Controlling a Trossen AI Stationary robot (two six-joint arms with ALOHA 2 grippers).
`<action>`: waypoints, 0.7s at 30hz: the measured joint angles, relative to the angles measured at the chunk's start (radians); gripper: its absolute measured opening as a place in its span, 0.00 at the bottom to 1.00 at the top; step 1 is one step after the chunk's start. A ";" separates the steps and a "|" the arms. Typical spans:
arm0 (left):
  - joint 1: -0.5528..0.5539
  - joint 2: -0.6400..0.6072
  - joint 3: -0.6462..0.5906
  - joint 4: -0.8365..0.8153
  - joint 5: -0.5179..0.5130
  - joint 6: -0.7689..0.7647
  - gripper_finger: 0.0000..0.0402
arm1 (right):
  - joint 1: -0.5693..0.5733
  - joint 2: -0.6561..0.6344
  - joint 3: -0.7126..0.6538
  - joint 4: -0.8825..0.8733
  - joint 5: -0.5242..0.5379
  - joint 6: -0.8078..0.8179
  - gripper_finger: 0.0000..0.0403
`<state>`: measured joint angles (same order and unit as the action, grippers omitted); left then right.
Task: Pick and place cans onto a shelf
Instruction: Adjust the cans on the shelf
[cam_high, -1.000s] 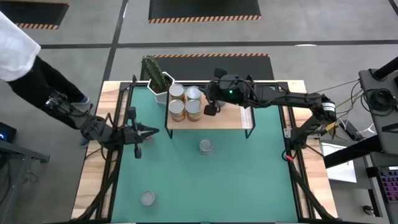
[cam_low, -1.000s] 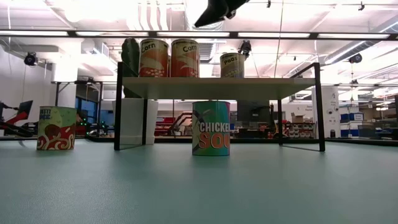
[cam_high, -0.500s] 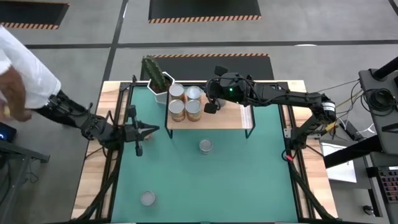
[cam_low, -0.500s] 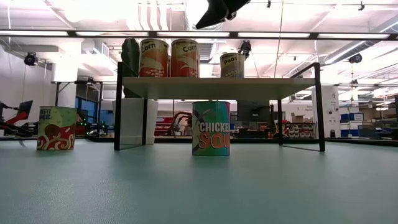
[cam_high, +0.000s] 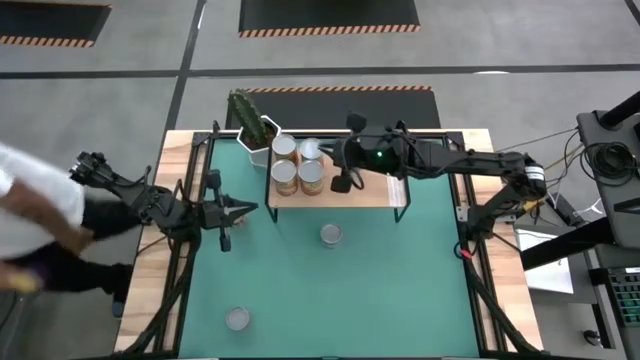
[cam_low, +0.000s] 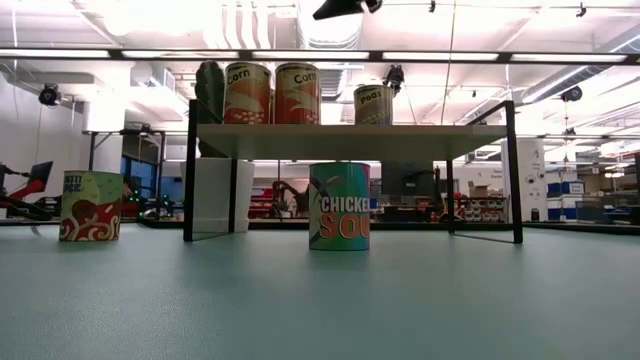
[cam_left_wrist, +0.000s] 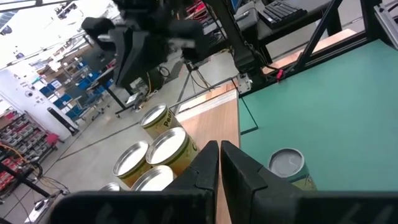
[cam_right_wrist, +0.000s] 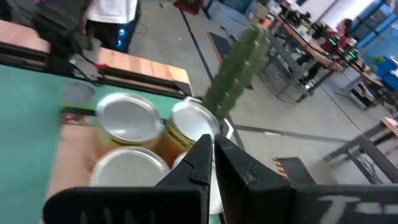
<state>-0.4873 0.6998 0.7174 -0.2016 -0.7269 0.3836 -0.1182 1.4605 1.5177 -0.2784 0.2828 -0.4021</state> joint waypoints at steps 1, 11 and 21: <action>0.000 0.000 0.000 0.000 0.000 0.000 0.00 | 0.012 -0.003 0.000 0.000 -0.003 0.001 0.02; 0.000 0.000 0.000 0.000 0.001 -0.007 0.00 | 0.167 -0.007 0.000 0.007 -0.055 0.096 0.02; 0.000 0.000 0.000 0.000 0.002 -0.026 0.00 | 0.324 -0.004 -0.005 -0.073 -0.056 0.210 0.02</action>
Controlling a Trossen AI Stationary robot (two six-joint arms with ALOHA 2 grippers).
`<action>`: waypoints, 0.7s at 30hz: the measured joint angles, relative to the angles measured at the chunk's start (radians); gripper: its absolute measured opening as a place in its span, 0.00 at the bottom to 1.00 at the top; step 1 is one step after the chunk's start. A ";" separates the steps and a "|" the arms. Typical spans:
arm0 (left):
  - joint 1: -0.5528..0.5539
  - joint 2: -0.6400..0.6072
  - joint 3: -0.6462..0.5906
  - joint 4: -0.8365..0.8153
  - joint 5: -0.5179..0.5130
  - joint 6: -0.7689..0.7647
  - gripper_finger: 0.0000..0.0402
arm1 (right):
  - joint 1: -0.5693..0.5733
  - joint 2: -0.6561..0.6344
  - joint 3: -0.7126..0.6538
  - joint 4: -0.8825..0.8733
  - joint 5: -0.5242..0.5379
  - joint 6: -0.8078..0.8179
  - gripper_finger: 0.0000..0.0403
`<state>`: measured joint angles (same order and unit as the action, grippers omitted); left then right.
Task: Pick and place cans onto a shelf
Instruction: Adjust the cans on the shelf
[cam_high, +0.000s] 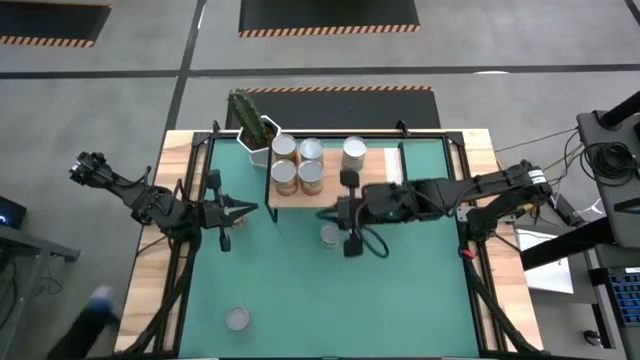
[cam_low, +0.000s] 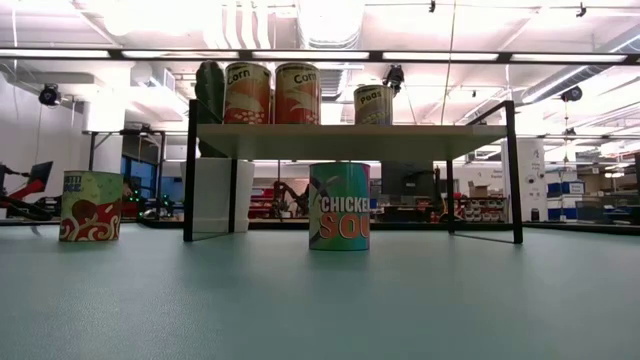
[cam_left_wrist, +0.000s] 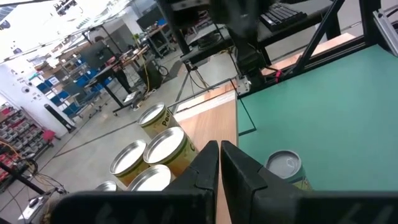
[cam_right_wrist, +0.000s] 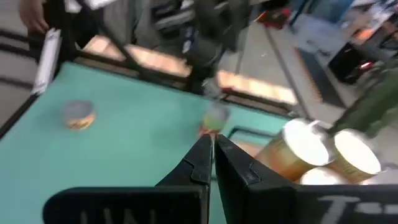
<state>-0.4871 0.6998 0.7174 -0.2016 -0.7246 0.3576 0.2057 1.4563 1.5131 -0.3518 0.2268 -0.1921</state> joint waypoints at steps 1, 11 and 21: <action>0.000 0.000 0.000 0.000 0.000 0.000 0.00 | 0.014 0.000 -0.003 -0.018 0.001 0.012 0.02; 0.000 0.000 0.000 0.000 0.001 -0.008 0.00 | 0.127 -0.002 -0.070 -0.166 0.011 0.137 0.02; 0.000 0.000 0.000 0.000 0.001 -0.044 0.00 | 0.181 -0.015 -0.242 -0.173 0.072 0.170 0.02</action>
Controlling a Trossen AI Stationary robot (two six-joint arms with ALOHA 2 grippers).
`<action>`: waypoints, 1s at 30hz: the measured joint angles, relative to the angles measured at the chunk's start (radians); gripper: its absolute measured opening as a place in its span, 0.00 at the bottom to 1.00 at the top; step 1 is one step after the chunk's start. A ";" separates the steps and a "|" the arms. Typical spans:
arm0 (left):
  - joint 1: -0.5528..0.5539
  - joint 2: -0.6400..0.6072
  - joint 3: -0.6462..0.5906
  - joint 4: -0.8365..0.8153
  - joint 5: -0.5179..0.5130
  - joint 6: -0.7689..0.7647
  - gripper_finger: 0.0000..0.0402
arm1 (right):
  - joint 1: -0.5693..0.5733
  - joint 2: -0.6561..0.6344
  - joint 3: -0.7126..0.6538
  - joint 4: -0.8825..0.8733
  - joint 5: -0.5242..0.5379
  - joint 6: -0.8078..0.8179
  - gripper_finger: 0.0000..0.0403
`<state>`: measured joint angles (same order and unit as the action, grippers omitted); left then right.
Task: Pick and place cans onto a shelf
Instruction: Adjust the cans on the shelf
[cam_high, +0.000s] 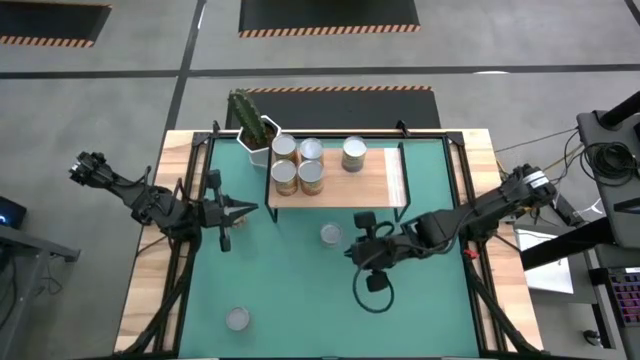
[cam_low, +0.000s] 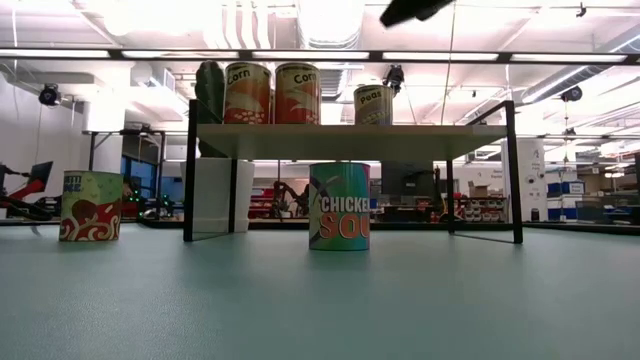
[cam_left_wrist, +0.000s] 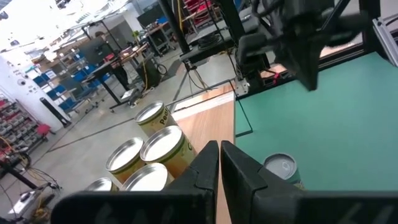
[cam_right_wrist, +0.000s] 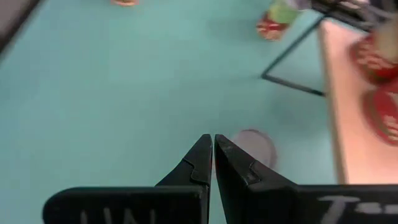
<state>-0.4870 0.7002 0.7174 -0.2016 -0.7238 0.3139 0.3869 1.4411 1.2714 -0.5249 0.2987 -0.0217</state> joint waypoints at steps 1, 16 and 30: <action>0.000 0.001 0.000 0.000 0.000 -0.008 0.00 | 0.000 -0.004 -0.014 0.016 0.028 0.000 0.02; 0.000 0.031 0.000 0.000 0.000 -0.035 0.00 | -0.044 -0.149 -0.249 0.403 0.069 -0.188 0.02; 0.000 0.038 0.000 0.001 -0.001 -0.017 0.00 | -0.350 -0.362 -0.357 0.520 0.192 -0.095 0.02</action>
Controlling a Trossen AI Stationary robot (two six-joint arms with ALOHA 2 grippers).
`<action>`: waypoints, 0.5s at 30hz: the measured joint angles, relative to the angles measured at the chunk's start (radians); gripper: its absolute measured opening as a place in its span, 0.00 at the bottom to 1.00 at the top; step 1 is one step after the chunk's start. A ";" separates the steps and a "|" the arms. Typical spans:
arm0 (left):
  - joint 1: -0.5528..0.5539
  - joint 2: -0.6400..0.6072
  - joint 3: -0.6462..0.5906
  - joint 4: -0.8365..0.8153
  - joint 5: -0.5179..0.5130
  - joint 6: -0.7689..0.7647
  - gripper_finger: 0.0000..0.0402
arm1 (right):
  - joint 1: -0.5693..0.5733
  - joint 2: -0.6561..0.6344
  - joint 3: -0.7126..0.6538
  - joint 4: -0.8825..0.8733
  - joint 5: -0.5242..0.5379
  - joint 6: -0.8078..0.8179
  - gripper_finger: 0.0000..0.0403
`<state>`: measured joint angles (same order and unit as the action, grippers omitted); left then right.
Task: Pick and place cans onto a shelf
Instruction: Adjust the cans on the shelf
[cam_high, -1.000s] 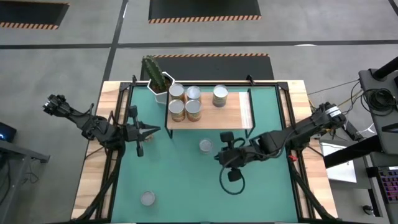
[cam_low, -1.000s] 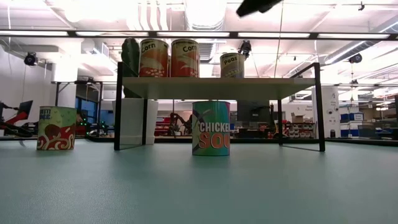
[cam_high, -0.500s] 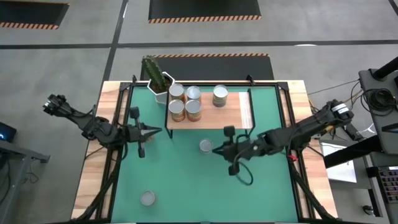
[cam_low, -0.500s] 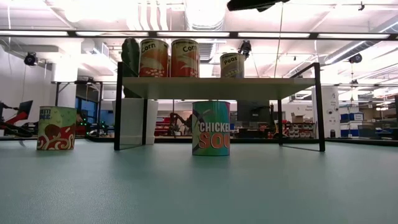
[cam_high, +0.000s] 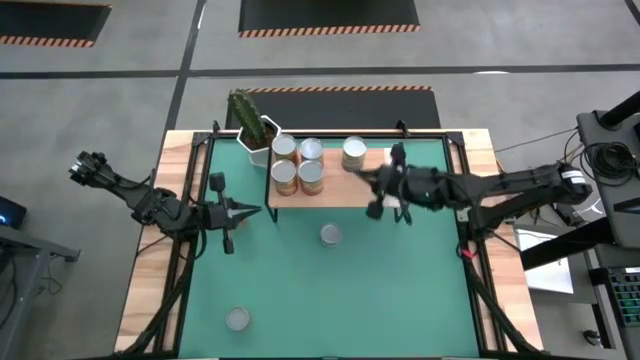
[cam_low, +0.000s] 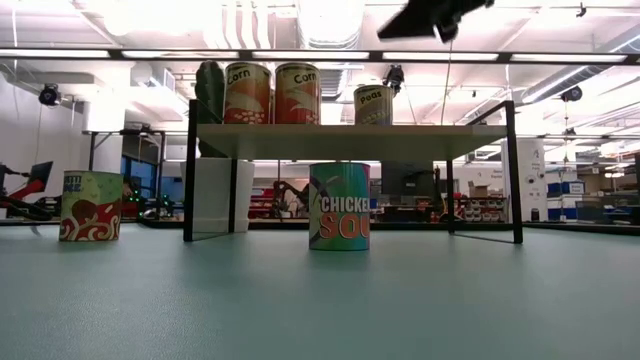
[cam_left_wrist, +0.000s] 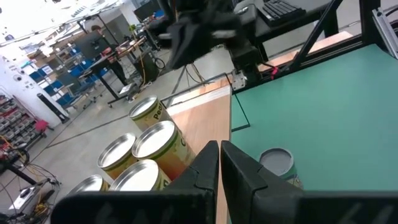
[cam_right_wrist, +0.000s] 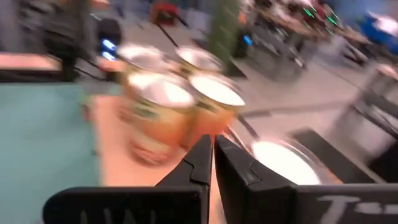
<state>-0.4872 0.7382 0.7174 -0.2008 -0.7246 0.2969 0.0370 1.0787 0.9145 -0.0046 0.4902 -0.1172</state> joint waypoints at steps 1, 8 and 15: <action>0.000 0.000 0.000 0.000 0.000 0.000 0.00 | -0.027 -0.004 0.003 -0.030 0.002 0.012 0.02; 0.000 0.000 0.000 0.000 0.000 0.009 0.00 | -0.166 -0.009 0.006 -0.077 0.010 0.031 0.02; 0.000 0.000 0.000 0.000 -0.001 0.034 0.00 | -0.223 0.008 0.007 -0.064 -0.003 0.039 0.02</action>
<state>-0.4871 0.7383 0.7174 -0.2010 -0.7254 0.3313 -0.1859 1.0868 0.9211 -0.0682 0.4876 -0.0782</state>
